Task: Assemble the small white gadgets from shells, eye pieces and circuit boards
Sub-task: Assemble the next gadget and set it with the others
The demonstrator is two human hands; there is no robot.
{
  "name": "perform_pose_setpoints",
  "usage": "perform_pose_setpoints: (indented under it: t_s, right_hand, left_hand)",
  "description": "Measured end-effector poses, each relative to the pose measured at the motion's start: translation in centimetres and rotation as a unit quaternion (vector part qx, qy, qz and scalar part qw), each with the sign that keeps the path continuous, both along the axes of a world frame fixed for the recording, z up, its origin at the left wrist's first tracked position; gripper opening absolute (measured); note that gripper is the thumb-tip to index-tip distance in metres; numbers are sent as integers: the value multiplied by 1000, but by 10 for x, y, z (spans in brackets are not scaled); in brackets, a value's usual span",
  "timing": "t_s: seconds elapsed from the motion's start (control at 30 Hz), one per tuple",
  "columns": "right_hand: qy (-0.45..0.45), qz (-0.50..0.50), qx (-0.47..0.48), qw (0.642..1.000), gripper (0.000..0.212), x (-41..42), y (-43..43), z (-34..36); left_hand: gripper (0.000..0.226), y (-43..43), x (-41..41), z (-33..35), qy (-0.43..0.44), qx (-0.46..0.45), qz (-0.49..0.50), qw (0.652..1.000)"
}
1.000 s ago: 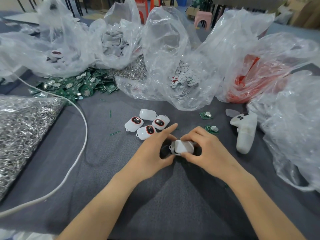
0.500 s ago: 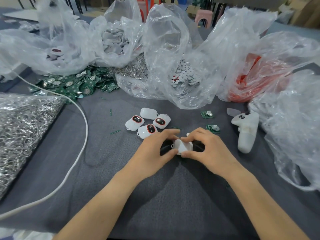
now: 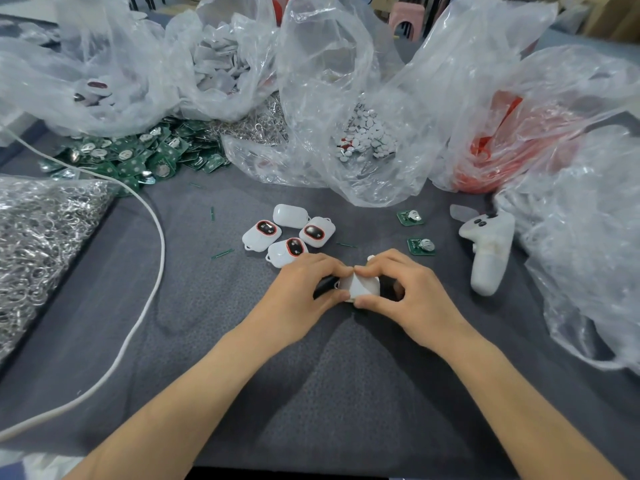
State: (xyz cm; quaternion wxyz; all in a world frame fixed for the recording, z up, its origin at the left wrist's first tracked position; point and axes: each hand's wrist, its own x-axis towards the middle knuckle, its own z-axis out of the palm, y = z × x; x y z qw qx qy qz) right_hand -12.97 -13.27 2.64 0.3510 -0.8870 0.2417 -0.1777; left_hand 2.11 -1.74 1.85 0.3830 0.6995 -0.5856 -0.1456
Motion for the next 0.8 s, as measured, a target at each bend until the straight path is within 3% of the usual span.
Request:
perform_pose_setpoints:
  t_s: [0.2,0.43,0.57,0.67,0.8]
  right_hand:
    - [-41,-2,-49,998,37,-6,6,-8]
    - [-86,-1,-118,989,37,-1,13,-13]
    - [-103,4,-107,989,36,0,12,-13]
    - [-99,9,-53,994,34,-1,10,-11]
    - [-144,-31,190,971,32,4,8,-3]
  left_hand:
    - [32,3,-2,1,-4,-23,-5,1000]
    - [24,-3,-2,-3,-30,-12,50,998]
    - [16,-6,-4,-4,-12,4,44,999]
    - [12,-5,-2,-1,36,28,24,999]
    - [10,-12,-3,9,167,34,12,985]
